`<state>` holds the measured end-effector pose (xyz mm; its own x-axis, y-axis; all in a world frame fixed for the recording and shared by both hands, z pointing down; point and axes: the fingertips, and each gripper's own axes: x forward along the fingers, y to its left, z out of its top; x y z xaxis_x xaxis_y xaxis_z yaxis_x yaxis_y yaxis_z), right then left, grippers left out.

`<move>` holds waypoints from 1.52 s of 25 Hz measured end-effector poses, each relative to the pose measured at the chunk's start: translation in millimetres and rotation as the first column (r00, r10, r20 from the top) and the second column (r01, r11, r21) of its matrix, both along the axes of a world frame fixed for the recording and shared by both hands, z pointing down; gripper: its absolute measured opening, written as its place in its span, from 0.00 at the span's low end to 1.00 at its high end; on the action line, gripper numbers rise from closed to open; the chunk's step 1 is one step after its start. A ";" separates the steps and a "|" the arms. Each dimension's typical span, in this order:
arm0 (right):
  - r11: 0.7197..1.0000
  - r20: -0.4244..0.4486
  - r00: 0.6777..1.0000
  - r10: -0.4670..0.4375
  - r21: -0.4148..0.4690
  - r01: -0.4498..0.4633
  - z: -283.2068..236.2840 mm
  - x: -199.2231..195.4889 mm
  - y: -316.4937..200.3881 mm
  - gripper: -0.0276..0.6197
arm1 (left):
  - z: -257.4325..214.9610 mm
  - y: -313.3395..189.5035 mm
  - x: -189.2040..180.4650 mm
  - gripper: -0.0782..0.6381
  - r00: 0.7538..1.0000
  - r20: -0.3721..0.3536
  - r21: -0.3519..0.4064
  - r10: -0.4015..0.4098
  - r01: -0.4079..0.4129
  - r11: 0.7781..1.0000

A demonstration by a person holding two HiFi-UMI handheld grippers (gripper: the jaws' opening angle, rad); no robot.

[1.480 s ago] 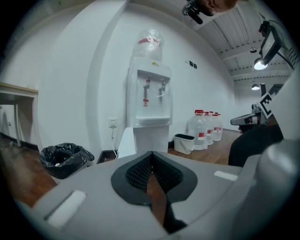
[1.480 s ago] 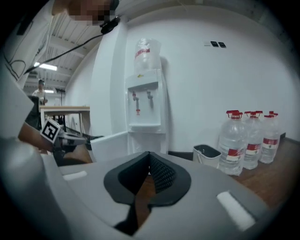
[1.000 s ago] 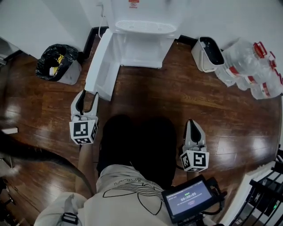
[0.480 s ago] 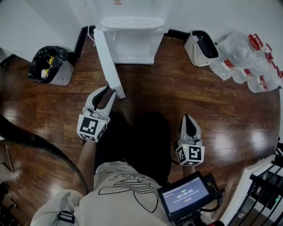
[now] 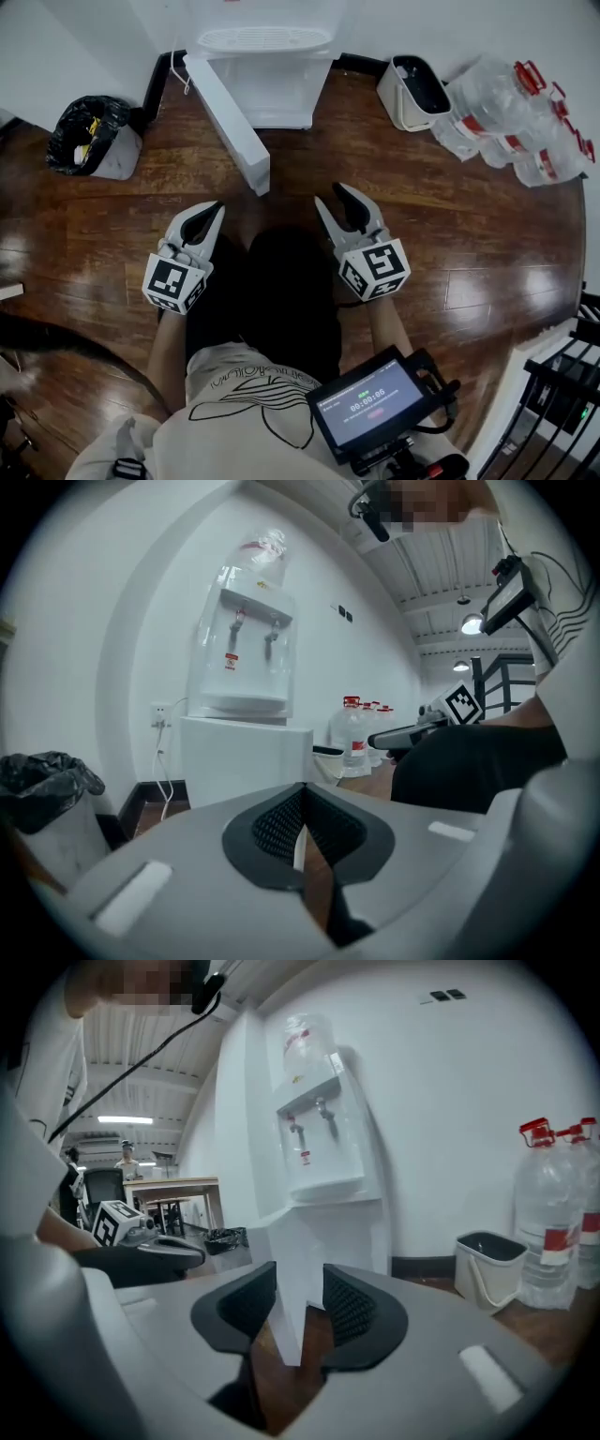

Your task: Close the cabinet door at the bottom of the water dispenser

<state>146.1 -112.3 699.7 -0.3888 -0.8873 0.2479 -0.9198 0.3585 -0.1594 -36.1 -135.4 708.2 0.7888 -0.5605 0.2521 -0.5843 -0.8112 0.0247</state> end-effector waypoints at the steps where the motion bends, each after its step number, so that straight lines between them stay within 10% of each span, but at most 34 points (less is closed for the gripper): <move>1: 1.000 -0.010 1.000 -0.020 0.008 0.020 -2.3 -9.9 -9.3 0.29 | 0.8 2.1 -8.8 0.14 1.000 0.013 -0.002 -0.014 0.014 1.000; 8: 0.982 -0.048 0.981 -0.186 -0.024 0.185 -9.2 -93.3 -62.8 0.47 | -2.9 15.9 -64.5 0.14 0.991 0.030 -0.021 -0.127 0.127 0.992; 15: 0.993 -0.182 0.976 -0.116 -0.030 0.113 0.4 -103.9 -77.9 0.31 | -28.3 30.0 -99.4 0.14 0.977 -0.083 -0.014 -0.194 0.194 0.981; 31: 0.998 -0.248 0.968 0.030 -0.040 -0.041 -0.9 -0.6 -138.1 0.35 | -21.4 60.2 -172.4 0.14 0.934 -0.096 -0.008 -0.343 0.344 0.939; 38: 0.974 -0.263 0.939 0.221 0.005 -0.228 2.8 60.3 -192.1 0.14 | -63.2 49.8 -148.5 0.14 0.879 -0.323 -0.115 -0.350 0.331 0.937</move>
